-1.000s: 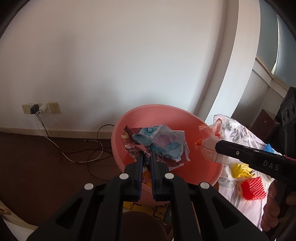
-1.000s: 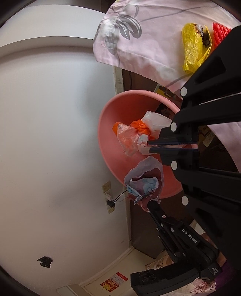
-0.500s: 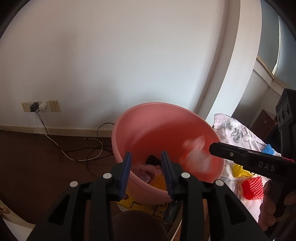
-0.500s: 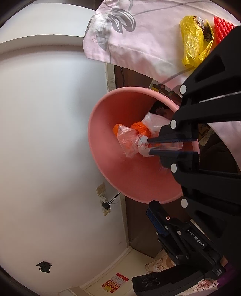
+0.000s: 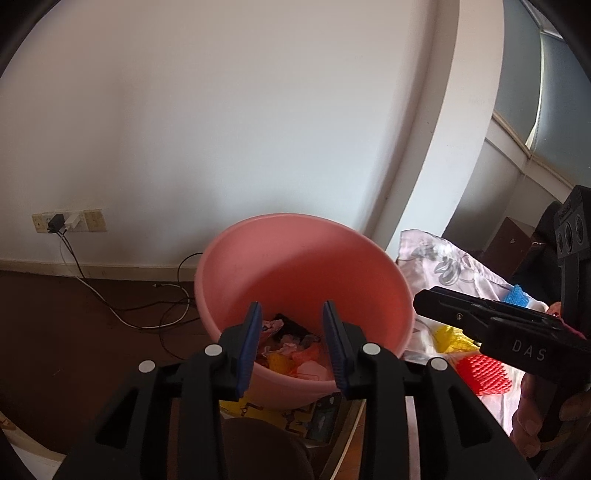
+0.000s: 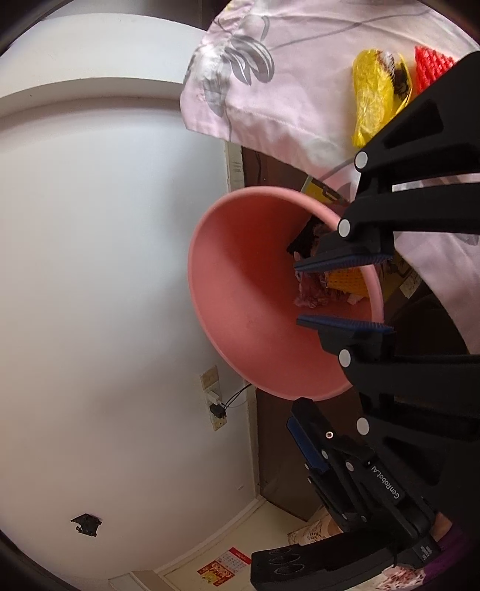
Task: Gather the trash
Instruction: 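Move both open tools back over the remaining trash on the bed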
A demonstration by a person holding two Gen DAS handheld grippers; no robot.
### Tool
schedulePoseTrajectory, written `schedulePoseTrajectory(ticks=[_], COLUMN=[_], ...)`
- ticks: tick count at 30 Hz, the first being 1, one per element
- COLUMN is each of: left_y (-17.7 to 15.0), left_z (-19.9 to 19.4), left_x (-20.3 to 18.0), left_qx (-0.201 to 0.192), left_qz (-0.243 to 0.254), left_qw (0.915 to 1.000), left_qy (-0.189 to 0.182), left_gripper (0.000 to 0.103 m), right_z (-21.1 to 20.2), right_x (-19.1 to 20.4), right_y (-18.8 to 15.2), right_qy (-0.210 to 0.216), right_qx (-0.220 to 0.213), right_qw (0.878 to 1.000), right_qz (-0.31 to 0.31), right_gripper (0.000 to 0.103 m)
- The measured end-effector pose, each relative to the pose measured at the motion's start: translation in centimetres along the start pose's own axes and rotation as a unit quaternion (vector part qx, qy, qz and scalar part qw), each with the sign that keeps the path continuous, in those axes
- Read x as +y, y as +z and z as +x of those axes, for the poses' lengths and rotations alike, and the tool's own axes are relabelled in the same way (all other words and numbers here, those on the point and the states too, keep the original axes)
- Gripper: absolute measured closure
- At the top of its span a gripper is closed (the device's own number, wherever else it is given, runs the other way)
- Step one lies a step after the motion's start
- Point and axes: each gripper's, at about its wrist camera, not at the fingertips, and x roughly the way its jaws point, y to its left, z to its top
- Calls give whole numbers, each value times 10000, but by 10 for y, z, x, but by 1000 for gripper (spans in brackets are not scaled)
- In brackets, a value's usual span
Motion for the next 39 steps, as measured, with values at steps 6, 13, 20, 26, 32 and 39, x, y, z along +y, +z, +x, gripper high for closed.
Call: schedulePoseTrajectory(ticks=[6,13,20,26,32,39], left_y=[0,-2,-8,-16,-30,-29], left_z=[-4,-7,-5,0,11,37], left_x=[-27,-54,-82,-110,-138,-159], left_qx=[-41,1,148,352,692,908], left_qz=[209,398,600,811,1103,1218], left_qw=[9995,9980,9946,9896,9817,9786], left_qy=[-230,-495,-839,-1136,-1387,-1388], left_gripper=[70,70,70,70,66,62], right_z=[-30,-71,-110,-142,-165,-187], right_x=[-8,-30,-50,-78,-109,-135], right_y=[-10,-25,-48,-68,-89,-104], right_qy=[-240,-475,-1108,-1600,-1896,-2040], right_qx=[-204,-423,-678,-802,-808,-924], right_qw=[9995,9976,9911,9827,9752,9685], right_qz=[1,257,295,472,803,1090], right_gripper=[79,79,79,79,79,79])
